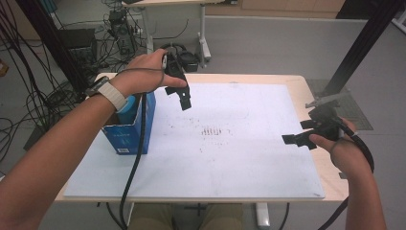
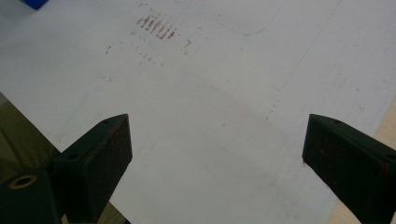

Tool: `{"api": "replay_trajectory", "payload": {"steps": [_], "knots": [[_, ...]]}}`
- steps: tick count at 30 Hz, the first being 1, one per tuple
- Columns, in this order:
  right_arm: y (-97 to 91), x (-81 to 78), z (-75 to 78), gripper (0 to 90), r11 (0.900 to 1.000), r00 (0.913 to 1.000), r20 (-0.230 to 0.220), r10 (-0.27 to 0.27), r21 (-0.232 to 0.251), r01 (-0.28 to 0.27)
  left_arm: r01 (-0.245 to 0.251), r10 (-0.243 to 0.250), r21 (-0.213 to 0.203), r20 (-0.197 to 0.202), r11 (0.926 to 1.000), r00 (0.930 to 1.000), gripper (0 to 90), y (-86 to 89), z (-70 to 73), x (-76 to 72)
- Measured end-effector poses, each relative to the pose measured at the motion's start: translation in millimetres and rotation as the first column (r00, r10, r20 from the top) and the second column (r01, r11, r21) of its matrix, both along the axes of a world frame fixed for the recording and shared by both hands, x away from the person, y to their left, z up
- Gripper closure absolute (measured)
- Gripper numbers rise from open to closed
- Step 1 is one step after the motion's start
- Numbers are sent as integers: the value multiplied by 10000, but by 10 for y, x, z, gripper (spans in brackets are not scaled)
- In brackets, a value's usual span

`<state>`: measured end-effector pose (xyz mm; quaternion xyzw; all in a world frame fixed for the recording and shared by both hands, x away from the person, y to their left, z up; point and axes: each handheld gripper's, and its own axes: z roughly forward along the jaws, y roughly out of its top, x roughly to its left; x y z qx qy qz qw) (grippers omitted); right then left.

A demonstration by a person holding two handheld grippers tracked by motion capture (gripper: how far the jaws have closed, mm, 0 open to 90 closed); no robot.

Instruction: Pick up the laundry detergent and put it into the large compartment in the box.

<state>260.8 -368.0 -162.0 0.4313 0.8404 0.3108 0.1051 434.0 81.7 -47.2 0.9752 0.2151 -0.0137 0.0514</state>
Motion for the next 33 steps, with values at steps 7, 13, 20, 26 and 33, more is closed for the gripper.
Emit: {"api": "replay_trajectory", "payload": {"steps": [7, 13, 20, 26, 33], "knots": [[25, 12, -8, 81, 10000, 10000, -23, 64, -10, -64, 400, -400, 25, 120, 9992, 9991, 109, -26, -66, -47], [18, -9, 14, 82, 10000, 10000, 28, 50, -29, -50, 865, -864, -20, 141, 9963, 9962, 109, -42, -83, -84], [19, -35, 43, 81, 10000, 10000, 81, 46, -44, -46, 1682, -1684, 213, 95, 9855, 9857, 109, -126, -125, -139], [15, -74, 73, 81, 10000, 9999, 140, 46, -75, -45, 1847, -1851, 183, 192, 9826, 9825, 110, -151, -151, -184], [-17, -123, 67, 81, 10000, 9999, 152, -28, -66, 29, 1877, -1882, 244, 169, 9819, 9820, 110, -189, -146, -206]]}}
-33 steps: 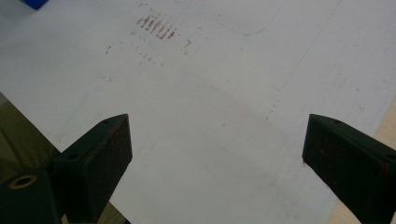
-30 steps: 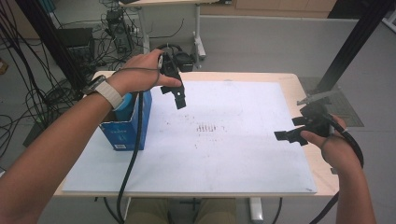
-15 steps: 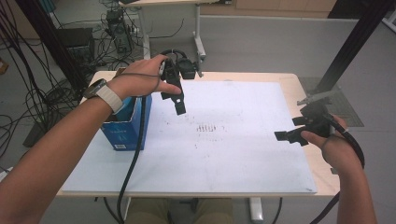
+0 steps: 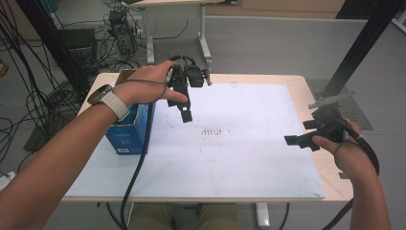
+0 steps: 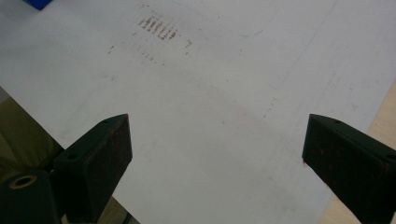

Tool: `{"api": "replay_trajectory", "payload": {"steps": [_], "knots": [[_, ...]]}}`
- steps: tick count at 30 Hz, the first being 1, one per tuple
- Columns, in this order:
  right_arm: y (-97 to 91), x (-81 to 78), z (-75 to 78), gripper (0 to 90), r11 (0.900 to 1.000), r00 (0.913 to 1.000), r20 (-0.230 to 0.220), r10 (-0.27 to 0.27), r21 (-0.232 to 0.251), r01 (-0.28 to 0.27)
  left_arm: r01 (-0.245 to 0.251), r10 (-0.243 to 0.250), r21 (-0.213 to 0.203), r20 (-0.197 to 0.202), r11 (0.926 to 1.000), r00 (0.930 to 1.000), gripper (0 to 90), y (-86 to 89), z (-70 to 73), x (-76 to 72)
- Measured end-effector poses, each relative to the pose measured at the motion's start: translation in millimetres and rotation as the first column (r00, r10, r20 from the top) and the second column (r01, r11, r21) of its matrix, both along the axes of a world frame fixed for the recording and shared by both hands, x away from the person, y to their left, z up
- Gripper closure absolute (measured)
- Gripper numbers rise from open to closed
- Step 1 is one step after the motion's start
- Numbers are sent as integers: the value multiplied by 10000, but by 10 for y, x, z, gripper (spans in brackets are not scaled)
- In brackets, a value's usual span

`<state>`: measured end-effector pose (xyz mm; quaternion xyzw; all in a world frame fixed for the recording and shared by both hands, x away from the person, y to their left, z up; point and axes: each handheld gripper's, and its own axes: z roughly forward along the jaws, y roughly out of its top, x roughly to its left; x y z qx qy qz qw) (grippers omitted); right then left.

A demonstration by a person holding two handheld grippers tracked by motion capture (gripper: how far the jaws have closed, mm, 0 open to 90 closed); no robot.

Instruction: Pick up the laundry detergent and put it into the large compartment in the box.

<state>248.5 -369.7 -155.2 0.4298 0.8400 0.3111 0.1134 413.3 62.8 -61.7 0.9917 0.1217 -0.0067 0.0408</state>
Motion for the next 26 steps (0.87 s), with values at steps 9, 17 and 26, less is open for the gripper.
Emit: {"api": "replay_trajectory", "payload": {"steps": [9, 17, 26], "knots": [[-16, -36, 11, 81, 10000, 10000, 55, -35, 12, 35, 61, -61, -33, 11, 10000, 10000, 110, -22, -2, -21], [-3, -21, -7, 81, 10000, 10000, 28, 8, 22, -8, 40, -40, -53, 25, 10000, 10000, 110, -14, -4, -29], [5, 0, -11, 81, 10000, 10000, 18, 51, 22, -51, 10, -10, -47, 21, 10000, 10000, 109, -6, -13, -23]]}}
